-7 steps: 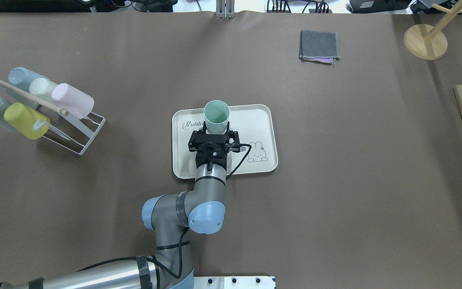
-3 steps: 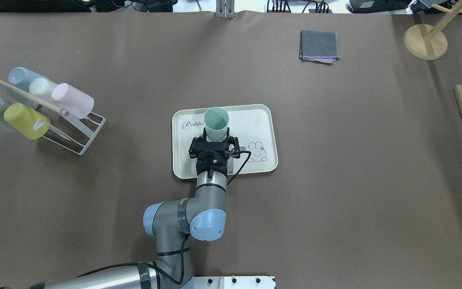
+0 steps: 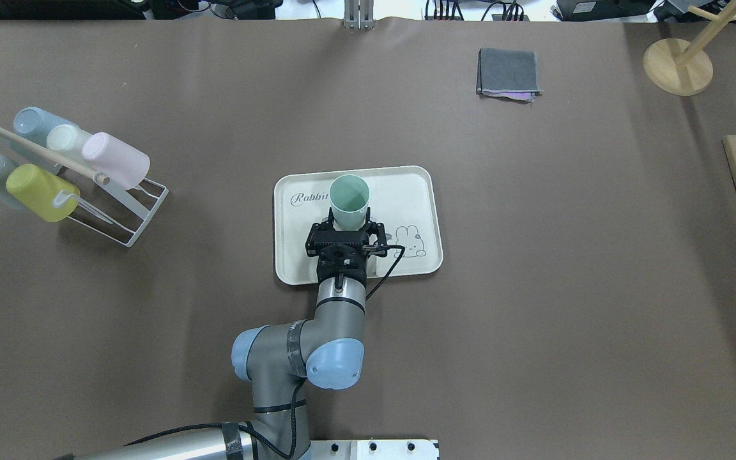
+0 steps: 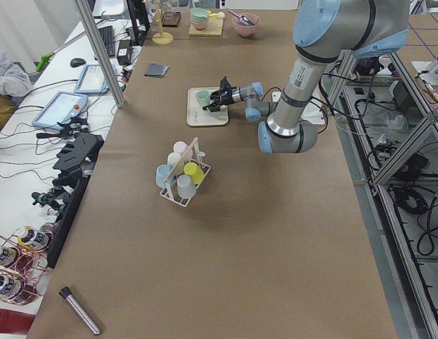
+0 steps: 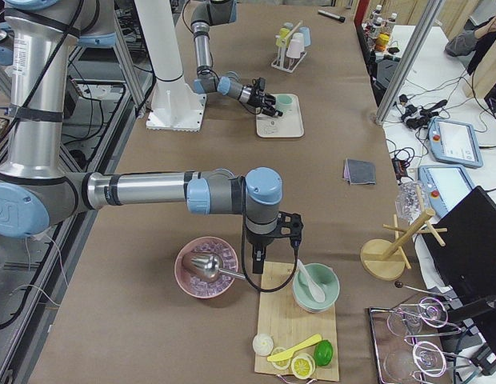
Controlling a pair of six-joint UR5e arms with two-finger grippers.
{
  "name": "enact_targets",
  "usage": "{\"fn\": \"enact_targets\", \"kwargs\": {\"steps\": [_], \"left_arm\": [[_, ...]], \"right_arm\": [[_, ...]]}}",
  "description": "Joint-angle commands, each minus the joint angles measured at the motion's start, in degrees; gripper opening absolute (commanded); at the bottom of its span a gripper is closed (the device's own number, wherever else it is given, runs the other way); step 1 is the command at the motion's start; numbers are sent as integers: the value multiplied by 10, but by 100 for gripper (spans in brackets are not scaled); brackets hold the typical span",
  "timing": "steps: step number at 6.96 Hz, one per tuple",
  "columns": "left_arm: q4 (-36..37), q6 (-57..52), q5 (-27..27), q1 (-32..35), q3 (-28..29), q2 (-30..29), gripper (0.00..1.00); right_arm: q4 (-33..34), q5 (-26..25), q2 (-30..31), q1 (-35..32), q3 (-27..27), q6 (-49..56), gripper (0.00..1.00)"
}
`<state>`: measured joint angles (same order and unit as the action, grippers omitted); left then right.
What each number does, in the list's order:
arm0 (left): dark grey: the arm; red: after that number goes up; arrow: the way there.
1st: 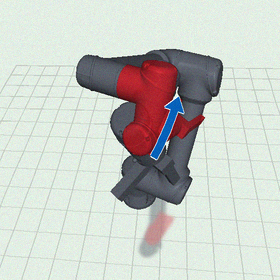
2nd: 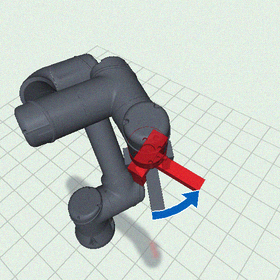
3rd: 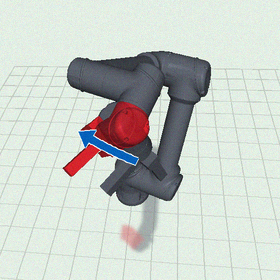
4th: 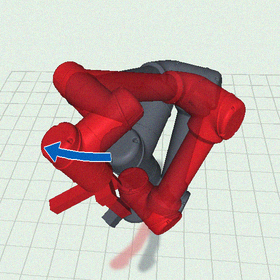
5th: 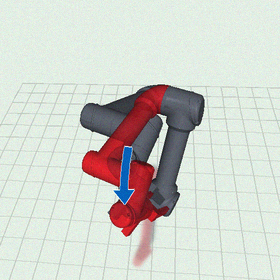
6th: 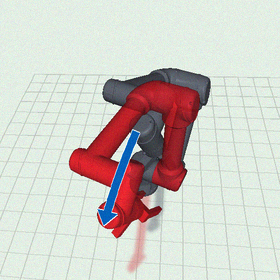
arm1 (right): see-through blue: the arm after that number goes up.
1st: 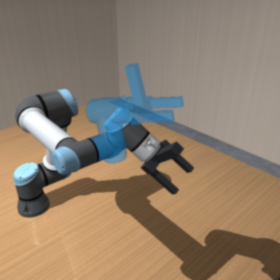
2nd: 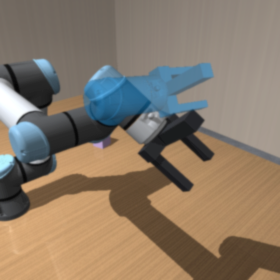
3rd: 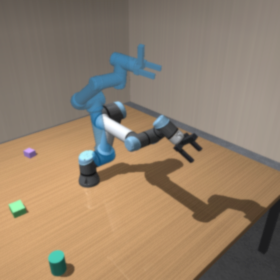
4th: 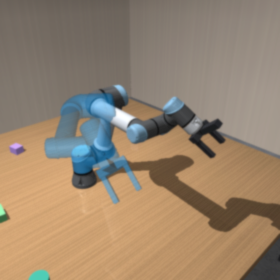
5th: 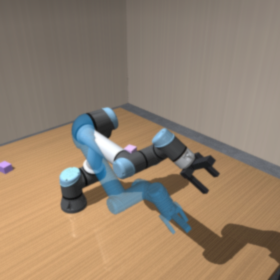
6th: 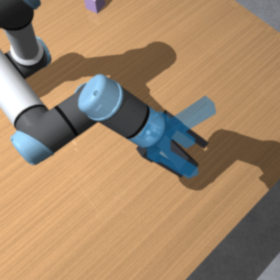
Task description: Pick up and place green cup on tray
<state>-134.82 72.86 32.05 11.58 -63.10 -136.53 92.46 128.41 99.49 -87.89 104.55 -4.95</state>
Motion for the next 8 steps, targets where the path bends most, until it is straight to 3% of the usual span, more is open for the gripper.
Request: {"fn": "enact_targets", "kwargs": {"steps": [1,4,6,8], "left_arm": [[0,0,1,-1,-1,-1,95],[1,-5,1,-2,-4,-1,98],[-3,-71,18,8,-55,6,98],[-14,-138,74,54,-112,38,98]], "right_arm": [[-1,0,0,0,0,0,100],[-1,0,0,0,0,0,100],[0,0,0,0,0,0,100],[0,0,0,0,0,-1,100]]}}
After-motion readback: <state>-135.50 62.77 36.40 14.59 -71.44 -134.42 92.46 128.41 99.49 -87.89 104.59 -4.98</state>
